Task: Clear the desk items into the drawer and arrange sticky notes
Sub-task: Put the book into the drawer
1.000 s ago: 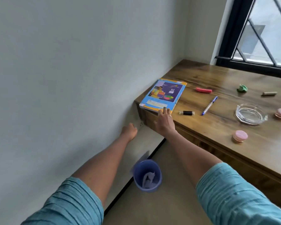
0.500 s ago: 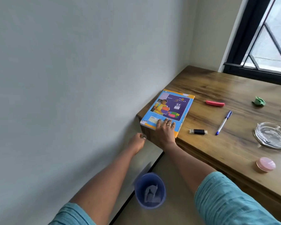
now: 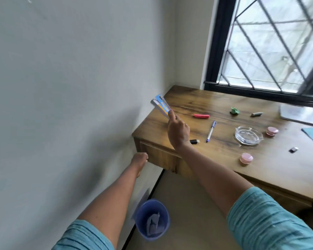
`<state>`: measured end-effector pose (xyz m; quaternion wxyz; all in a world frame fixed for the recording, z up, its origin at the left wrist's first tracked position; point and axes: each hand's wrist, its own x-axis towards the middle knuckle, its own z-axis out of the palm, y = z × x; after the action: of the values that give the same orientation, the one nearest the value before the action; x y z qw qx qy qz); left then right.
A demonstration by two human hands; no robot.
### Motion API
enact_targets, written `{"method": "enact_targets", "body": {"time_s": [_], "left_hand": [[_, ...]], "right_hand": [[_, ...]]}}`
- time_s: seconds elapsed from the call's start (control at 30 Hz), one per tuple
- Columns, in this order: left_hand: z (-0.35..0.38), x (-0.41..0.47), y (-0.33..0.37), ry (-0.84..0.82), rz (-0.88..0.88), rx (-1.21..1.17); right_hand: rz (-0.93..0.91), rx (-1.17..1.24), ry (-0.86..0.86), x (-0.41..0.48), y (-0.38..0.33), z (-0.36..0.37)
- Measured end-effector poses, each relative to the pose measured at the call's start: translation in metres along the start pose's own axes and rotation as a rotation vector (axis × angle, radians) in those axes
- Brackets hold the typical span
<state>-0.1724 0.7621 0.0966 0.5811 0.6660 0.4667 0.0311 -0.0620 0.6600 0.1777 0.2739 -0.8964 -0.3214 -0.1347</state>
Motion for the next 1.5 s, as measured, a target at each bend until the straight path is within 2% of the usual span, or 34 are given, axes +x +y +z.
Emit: {"method": "enact_targets", "body": {"time_s": [0.13, 0.27, 0.37, 0.43, 0.53, 0.67, 0.83, 1.0, 1.1, 1.2, 1.33, 1.5], "left_hand": [[0.033, -0.036, 0.023, -0.176, 0.012, -0.176], [0.084, -0.085, 0.043, -0.388, -0.004, -0.465], [0.117, -0.113, 0.051, -0.413, -0.014, -0.648], [0.134, -0.123, 0.05, -0.394, -0.036, -0.793], [0.157, -0.135, 0.043, -0.368, -0.088, -0.951], [0.192, -0.157, 0.03, -0.417, -0.09, -0.988], [0.254, -0.207, 0.008, -0.519, -0.063, -0.791], [0.33, -0.259, -0.024, -0.731, 0.05, -0.144], [0.377, -0.295, -0.043, -0.811, 0.1, 0.132], [0.416, -0.323, -0.06, -0.831, 0.063, 0.263], [0.457, -0.345, -0.084, -0.828, -0.034, 0.315], [0.497, -0.358, -0.104, -0.978, -0.13, 0.62]], "right_hand": [[0.233, 0.406, 0.237, -0.024, 0.015, -0.05], [0.699, 0.928, 0.386, -0.053, 0.055, -0.082], [0.82, 1.313, 0.385, -0.089, 0.087, -0.108], [0.84, 1.397, 0.357, -0.115, 0.113, -0.134], [0.88, 1.392, 0.331, -0.154, 0.155, -0.172], [0.95, 1.382, 0.319, -0.211, 0.214, -0.205], [1.07, 1.441, 0.306, -0.302, 0.302, -0.24], [1.189, 1.33, 0.327, -0.399, 0.392, -0.289], [1.304, 1.212, 0.252, -0.458, 0.441, -0.316], [1.37, 1.164, 0.154, -0.507, 0.471, -0.34], [1.412, 1.018, 0.1, -0.551, 0.505, -0.359], [1.425, 0.8, 0.005, -0.586, 0.537, -0.363]]}}
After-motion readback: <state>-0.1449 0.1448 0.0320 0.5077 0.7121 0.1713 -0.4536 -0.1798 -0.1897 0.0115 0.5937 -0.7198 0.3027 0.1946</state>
